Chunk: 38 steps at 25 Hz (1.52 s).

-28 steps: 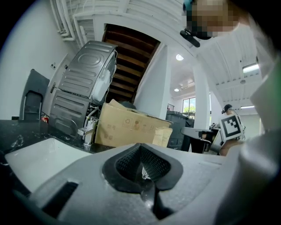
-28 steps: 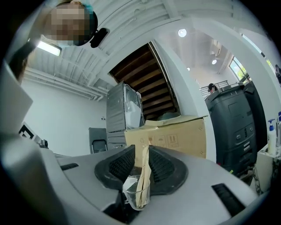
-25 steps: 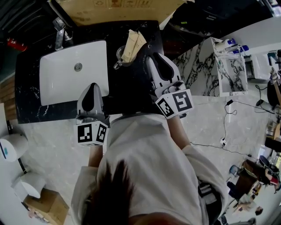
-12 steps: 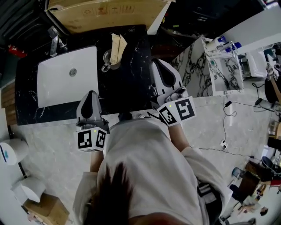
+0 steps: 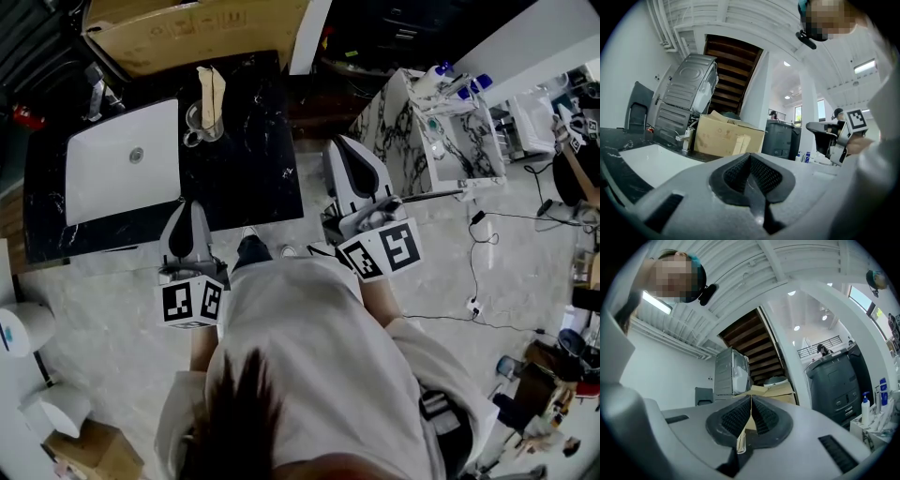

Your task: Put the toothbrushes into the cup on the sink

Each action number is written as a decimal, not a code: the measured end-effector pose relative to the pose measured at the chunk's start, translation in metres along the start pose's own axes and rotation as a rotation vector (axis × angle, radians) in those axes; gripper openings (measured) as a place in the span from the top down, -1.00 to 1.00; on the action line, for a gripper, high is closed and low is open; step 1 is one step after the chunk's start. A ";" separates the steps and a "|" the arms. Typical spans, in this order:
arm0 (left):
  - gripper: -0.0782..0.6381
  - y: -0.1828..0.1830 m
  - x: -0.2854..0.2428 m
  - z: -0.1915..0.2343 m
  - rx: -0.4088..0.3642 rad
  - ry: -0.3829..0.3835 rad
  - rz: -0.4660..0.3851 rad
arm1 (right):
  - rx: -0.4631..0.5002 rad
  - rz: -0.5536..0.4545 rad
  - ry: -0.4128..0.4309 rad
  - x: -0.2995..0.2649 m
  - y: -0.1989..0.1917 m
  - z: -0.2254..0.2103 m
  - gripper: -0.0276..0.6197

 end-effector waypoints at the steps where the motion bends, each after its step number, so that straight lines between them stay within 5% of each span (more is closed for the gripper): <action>1: 0.76 -0.002 0.004 -0.006 0.000 0.000 -0.002 | 0.000 0.000 0.001 0.009 0.002 -0.001 0.86; 20: 0.76 -0.015 0.067 -0.063 -0.039 0.061 -0.007 | -0.064 0.028 -0.002 0.117 -0.005 -0.010 0.87; 38: 0.76 -0.028 0.087 -0.088 -0.051 0.004 -0.033 | -0.088 0.105 0.003 0.147 -0.034 0.001 0.87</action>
Point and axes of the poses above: the fingertips, and each gripper's own axes: x backward along the fingers, z to its left, y out of its top, the point moved 8 cm from there along x, backward along the fingers, and after that the axes turned 7 degrees about y, right-handed, at the moved point
